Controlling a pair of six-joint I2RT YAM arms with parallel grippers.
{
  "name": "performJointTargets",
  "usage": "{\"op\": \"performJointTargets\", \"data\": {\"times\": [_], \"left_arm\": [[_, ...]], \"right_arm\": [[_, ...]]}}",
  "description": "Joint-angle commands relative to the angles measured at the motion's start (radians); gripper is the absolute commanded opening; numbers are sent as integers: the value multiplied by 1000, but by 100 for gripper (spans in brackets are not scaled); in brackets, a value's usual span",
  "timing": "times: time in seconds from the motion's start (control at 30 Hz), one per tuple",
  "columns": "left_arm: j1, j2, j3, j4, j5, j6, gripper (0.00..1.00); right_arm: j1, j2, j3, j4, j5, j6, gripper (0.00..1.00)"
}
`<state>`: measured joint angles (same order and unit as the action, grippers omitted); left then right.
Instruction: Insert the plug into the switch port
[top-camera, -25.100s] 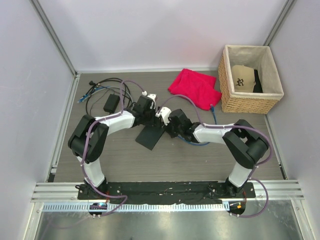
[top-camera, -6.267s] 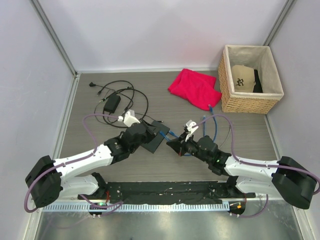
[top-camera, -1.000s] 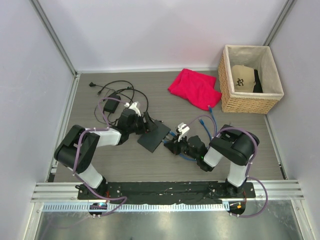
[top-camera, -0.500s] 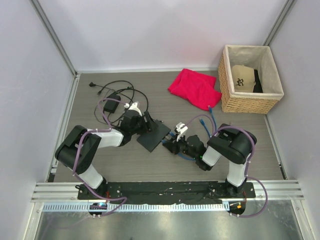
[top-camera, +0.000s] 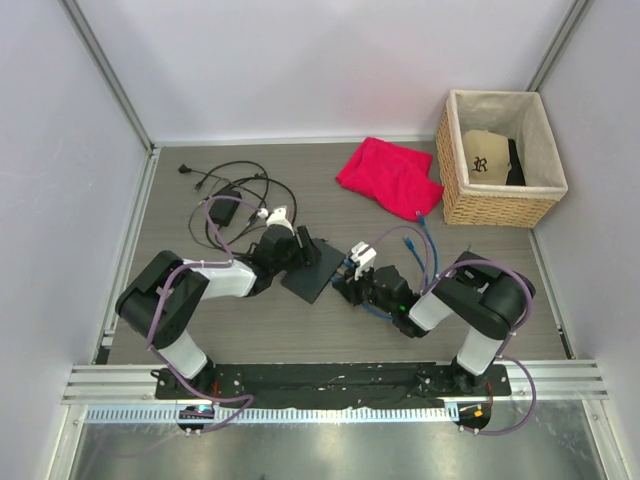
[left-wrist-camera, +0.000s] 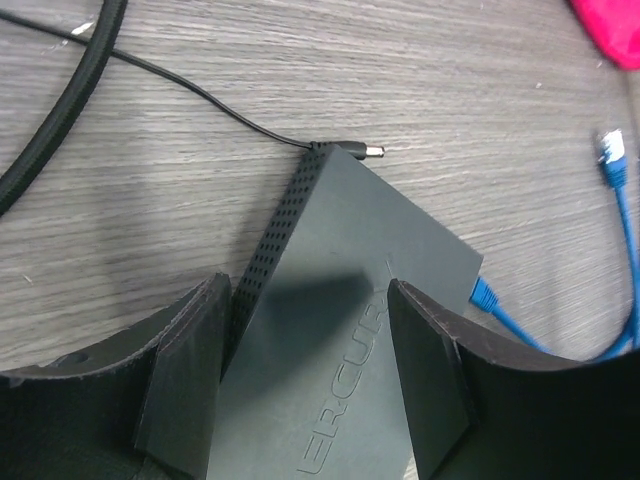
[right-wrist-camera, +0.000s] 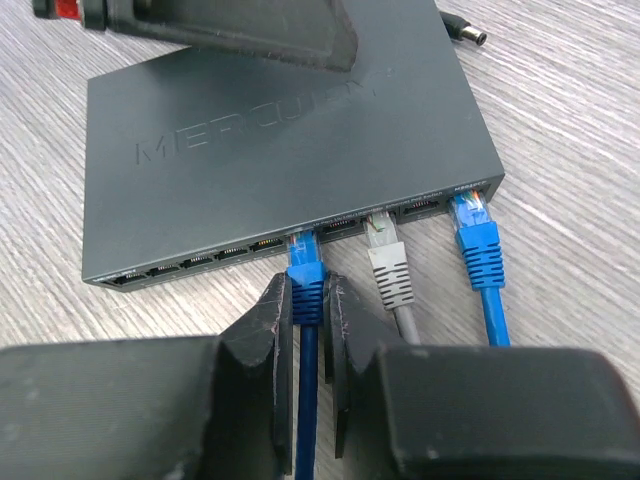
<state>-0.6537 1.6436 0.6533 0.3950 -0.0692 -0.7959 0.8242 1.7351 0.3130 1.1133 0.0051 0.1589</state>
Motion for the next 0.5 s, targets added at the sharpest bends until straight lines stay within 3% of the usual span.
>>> {"op": "performJointTargets", "data": {"times": [0.0, 0.2, 0.47], "left_arm": [[-202, 16, 34, -155, 497, -92, 57], [-196, -7, 86, -297, 465, 41, 60], [-101, -64, 143, -514, 193, 124, 70]], "right_arm": [[-8, -5, 173, 22, 16, -22, 1], [-10, 1, 164, -30, -160, 5, 4], [-8, -80, 101, -216, -96, -1, 26]]}}
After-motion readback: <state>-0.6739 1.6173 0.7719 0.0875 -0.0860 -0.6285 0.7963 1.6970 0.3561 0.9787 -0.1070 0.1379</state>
